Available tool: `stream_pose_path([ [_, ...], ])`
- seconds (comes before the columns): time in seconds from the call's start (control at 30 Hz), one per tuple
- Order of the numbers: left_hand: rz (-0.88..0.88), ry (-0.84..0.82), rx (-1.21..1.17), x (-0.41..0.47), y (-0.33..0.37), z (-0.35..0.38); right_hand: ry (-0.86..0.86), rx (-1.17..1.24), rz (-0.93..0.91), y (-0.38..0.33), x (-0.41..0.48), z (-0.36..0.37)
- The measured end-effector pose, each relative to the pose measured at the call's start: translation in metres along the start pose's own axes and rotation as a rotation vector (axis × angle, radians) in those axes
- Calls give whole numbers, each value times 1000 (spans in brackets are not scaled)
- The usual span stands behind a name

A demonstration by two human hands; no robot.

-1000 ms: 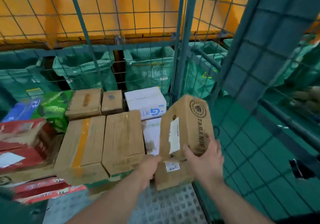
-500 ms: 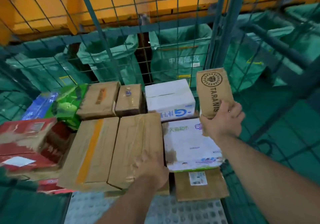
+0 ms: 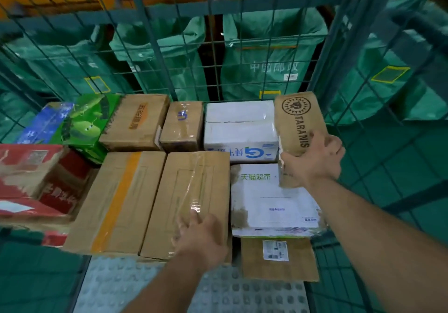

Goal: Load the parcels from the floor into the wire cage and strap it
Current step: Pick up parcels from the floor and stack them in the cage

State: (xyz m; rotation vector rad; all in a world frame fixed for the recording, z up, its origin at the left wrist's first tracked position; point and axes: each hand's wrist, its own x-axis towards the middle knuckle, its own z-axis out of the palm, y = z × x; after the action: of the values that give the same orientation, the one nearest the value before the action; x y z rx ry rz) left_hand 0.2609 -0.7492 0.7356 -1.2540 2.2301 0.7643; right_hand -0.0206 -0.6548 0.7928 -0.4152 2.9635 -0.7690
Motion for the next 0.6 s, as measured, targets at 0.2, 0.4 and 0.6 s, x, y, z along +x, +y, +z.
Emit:
stream_pose_path([
  [0.2,-18,37,60,-9,10,5,54,73,34,17,12,-13],
  [0.4,-26,51,56,-7,11,5,143,184,-55,2,47,9],
  [0.6,-25,69,79,-2,8,10,70,108,-105,7,71,54],
])
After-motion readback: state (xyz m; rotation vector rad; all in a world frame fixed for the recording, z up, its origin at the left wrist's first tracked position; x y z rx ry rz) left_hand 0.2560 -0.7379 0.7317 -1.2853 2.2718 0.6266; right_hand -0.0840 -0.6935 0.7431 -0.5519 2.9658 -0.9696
